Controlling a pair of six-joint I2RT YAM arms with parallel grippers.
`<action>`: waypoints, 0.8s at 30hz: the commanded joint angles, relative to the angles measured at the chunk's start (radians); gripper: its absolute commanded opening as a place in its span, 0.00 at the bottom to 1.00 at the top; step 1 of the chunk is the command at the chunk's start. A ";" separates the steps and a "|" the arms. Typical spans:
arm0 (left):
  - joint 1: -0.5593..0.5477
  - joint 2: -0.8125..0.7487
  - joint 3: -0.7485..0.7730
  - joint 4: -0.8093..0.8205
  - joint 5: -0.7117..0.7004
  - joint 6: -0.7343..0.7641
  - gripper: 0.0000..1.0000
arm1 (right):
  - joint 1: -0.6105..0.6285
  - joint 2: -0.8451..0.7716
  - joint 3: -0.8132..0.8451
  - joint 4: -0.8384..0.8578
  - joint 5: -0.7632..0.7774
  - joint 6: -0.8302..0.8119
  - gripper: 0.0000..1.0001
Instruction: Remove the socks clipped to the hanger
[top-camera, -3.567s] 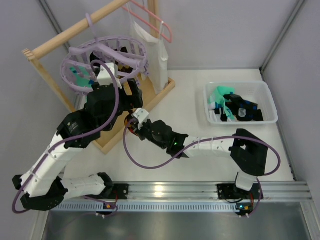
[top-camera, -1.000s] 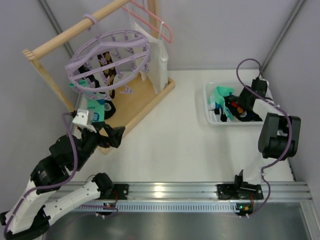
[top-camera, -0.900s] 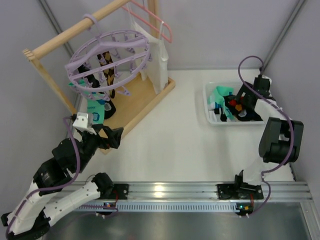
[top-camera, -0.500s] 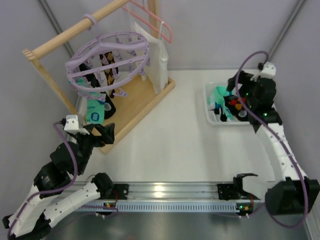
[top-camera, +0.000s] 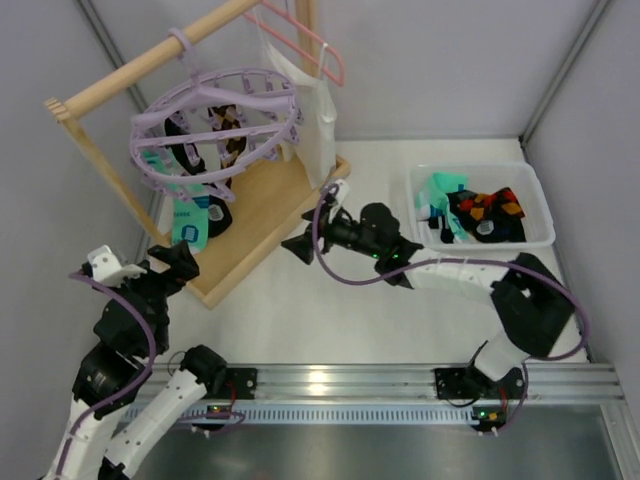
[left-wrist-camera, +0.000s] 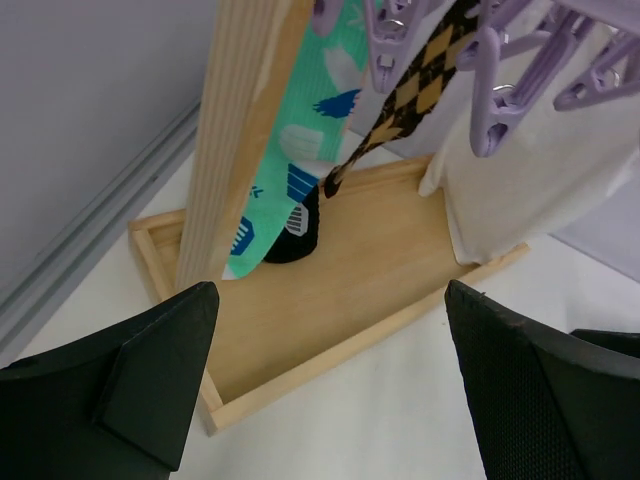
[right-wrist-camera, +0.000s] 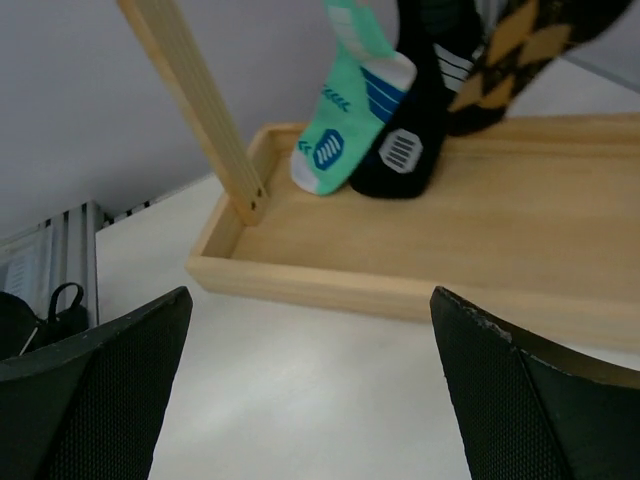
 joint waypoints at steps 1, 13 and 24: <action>0.071 -0.053 -0.021 0.040 -0.037 -0.038 0.98 | 0.087 0.147 0.184 0.233 -0.081 -0.071 0.98; 0.130 -0.200 -0.035 0.040 -0.096 -0.045 0.98 | 0.109 0.804 0.993 0.095 -0.155 -0.075 0.98; 0.130 -0.105 -0.010 0.068 0.160 0.022 0.98 | 0.101 0.858 0.945 0.285 -0.031 -0.045 0.93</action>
